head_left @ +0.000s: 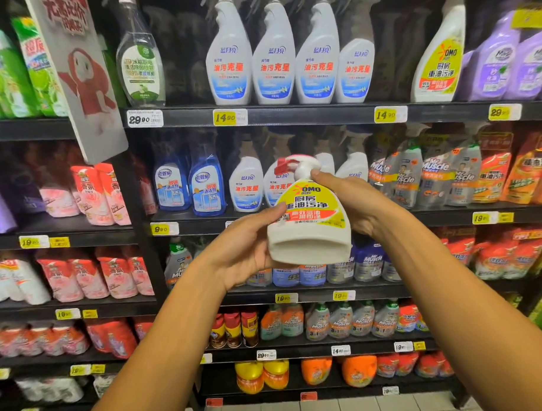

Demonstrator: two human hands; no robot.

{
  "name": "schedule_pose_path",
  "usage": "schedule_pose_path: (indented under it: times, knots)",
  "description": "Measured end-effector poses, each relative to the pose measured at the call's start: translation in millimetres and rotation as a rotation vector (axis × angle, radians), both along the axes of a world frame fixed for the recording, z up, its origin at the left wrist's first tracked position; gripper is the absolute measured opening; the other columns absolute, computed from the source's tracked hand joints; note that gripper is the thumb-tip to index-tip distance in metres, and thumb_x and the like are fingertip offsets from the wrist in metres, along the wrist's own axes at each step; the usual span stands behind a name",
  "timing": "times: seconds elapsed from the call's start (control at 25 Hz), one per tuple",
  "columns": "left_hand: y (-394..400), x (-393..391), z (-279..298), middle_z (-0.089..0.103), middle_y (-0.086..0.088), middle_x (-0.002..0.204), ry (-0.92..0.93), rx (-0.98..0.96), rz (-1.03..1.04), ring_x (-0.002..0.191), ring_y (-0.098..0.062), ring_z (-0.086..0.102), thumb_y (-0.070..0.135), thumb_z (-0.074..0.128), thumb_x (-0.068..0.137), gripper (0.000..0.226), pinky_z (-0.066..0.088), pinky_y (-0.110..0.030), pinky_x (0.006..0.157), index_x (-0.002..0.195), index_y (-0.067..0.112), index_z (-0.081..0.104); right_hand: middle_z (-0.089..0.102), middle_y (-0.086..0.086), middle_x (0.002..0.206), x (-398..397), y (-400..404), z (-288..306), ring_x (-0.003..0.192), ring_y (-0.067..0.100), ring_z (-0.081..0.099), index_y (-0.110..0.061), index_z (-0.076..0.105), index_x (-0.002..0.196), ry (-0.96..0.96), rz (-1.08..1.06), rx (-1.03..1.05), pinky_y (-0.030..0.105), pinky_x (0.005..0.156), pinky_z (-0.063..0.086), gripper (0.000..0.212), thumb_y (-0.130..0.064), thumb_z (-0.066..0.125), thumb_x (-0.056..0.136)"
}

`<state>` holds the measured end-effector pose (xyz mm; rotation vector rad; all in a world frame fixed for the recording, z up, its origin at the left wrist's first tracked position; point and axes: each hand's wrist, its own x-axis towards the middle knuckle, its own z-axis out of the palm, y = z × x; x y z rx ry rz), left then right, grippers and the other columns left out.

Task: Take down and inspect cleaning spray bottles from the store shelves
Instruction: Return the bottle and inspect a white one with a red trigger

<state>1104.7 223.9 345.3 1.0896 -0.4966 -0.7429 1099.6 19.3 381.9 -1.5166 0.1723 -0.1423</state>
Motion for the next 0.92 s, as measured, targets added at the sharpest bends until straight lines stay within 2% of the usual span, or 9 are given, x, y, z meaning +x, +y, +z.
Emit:
schedule_pose_path:
  times: [0.12,0.2,0.28,0.36,0.52,0.64,0.72,0.84,0.92]
  knots:
    - [2,5,-14,0.069,-0.011,0.123,-0.138,0.103,0.056,0.112,-0.026,0.066,0.027,0.067,0.084,0.044,0.059,-0.046,0.086,0.126,0.015,0.060,0.076,0.012,0.100,-1,-5,0,0.094,0.029,0.072,-0.014,0.070,0.107,-0.080,0.055,-0.137,0.040,0.080,0.058,0.030,-0.040,0.067,0.091]
    - [2,9,-26,0.070,-0.009,0.120,-0.204,0.175,0.090,0.111,-0.025,0.067,0.023,0.067,0.083,0.045,0.055,-0.047,0.093,0.127,0.022,0.058,0.076,0.007,0.097,-4,-9,-3,0.088,0.024,0.073,-0.021,0.067,0.111,-0.154,0.116,-0.196,0.036,0.075,0.056,0.023,-0.035,0.066,0.093]
    - [2,12,-34,0.070,-0.010,0.121,-0.230,0.177,0.089,0.113,-0.028,0.066,0.017,0.066,0.084,0.049,0.053,-0.046,0.096,0.131,0.024,0.053,0.077,0.005,0.101,-8,-10,-7,0.090,0.023,0.074,-0.024,0.063,0.119,-0.216,0.158,-0.230,0.037,0.076,0.058,0.026,-0.028,0.066,0.094]
    - [1,14,-39,0.069,-0.011,0.122,-0.255,0.136,0.078,0.114,-0.028,0.066,0.012,0.067,0.083,0.054,0.056,-0.039,0.090,0.133,0.022,0.050,0.076,0.006,0.105,-11,-8,-10,0.096,0.025,0.074,-0.023,0.061,0.124,-0.273,0.190,-0.235,0.039,0.082,0.060,0.029,-0.022,0.064,0.095]
    - [-7,11,-41,0.072,0.004,0.116,-0.460,0.240,0.156,0.108,-0.015,0.068,0.020,0.084,0.070,0.069,0.057,-0.025,0.082,0.128,0.028,0.048,0.076,0.007,0.108,-12,-7,-14,0.100,0.026,0.073,-0.016,0.061,0.127,-0.354,0.186,-0.201,0.038,0.082,0.061,0.033,-0.019,0.062,0.094]
    - [-15,15,-38,0.073,0.008,0.106,-0.580,0.252,0.292,0.100,-0.008,0.069,0.005,0.083,0.072,0.062,0.056,-0.020,0.078,0.119,0.032,0.051,0.075,0.004,0.110,-15,-7,-5,0.103,0.023,0.071,-0.016,0.060,0.126,-0.425,0.205,-0.220,0.036,0.083,0.059,0.040,-0.020,0.066,0.086]
    - [-20,23,-31,0.071,0.010,0.105,-0.678,0.280,0.397,0.097,-0.005,0.068,-0.006,0.078,0.074,0.062,0.054,-0.017,0.078,0.115,0.033,0.053,0.074,-0.002,0.111,-19,-7,5,0.103,0.014,0.070,-0.022,0.061,0.122,-0.496,0.241,-0.308,0.026,0.081,0.056,0.041,-0.023,0.070,0.082]
    - [-28,40,-15,0.068,0.014,0.105,-0.819,0.284,0.494,0.096,0.003,0.065,-0.010,0.072,0.076,0.063,0.050,-0.009,0.077,0.112,0.039,0.055,0.071,-0.008,0.117,-26,-5,20,0.108,0.010,0.067,-0.030,0.059,0.121,-0.630,0.226,-0.500,0.024,0.087,0.054,0.044,-0.020,0.078,0.082]
    - [-33,52,-4,0.068,0.018,0.101,-0.916,0.254,0.578,0.093,0.005,0.063,-0.014,0.068,0.076,0.062,0.049,-0.008,0.077,0.105,0.040,0.061,0.068,-0.020,0.117,-28,-3,23,0.109,0.004,0.064,-0.039,0.059,0.119,-0.733,0.205,-0.668,0.018,0.089,0.051,0.050,-0.016,0.079,0.081]
